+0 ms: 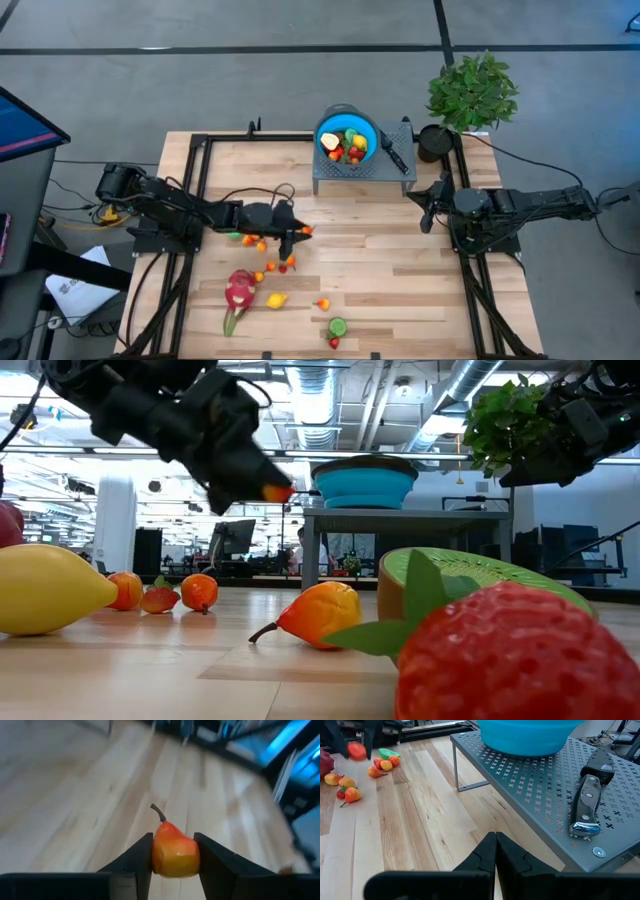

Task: Pick & Place Fruit
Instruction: Put the yellow pear into the strainer bowl

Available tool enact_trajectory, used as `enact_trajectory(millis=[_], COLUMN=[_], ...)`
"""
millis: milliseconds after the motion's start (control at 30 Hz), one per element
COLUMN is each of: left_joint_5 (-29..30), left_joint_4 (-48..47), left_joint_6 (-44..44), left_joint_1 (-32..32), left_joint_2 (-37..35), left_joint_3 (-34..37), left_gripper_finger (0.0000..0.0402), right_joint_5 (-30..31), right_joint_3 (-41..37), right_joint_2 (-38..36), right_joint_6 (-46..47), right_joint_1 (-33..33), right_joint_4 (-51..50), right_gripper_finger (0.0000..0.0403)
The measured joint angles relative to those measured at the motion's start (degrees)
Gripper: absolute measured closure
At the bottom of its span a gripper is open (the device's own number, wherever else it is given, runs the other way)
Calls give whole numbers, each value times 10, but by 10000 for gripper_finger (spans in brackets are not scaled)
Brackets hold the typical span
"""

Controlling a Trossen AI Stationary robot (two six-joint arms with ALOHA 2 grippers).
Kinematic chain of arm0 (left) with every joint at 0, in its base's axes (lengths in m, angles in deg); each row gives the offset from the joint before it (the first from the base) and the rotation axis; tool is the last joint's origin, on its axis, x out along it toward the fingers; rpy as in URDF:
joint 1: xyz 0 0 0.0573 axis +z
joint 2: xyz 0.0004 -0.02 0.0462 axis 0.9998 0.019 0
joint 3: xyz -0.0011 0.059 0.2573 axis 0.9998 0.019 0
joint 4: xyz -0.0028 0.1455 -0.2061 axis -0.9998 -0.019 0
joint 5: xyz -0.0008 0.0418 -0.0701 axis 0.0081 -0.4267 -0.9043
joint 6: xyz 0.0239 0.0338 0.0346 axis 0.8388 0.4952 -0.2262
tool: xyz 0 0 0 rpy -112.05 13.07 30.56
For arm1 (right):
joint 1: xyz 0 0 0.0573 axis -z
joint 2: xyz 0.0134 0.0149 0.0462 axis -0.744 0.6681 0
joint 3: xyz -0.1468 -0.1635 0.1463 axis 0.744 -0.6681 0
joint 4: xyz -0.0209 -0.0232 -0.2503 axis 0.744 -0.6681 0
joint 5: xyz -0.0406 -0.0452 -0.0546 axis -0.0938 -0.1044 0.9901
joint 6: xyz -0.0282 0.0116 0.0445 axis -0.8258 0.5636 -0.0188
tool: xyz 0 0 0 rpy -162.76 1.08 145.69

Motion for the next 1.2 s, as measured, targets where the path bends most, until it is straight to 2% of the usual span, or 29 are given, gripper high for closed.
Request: enact_trajectory(millis=[467, 567, 967, 1200], left_joint_5=[1, 1, 1, 1], left_joint_4=[215, 221, 216, 212], left_joint_6=[0, 3, 128, 140], left_joint_1=[53, 69, 128, 181], left_joint_2=[0, 0, 0, 0], left_joint_3=[-1, -19, -139, -164], left_gripper_finger=[279, 281, 281, 278], right_joint_5=[0, 0, 0, 0], right_joint_3=[0, 0, 0, 0], right_joint_2=[0, 0, 0, 0], right_joint_6=[0, 0, 0, 0], right_joint_1=[0, 0, 0, 0], right_joint_4=[0, 1, 19, 18], right_gripper_finger=[403, 403, 403, 403])
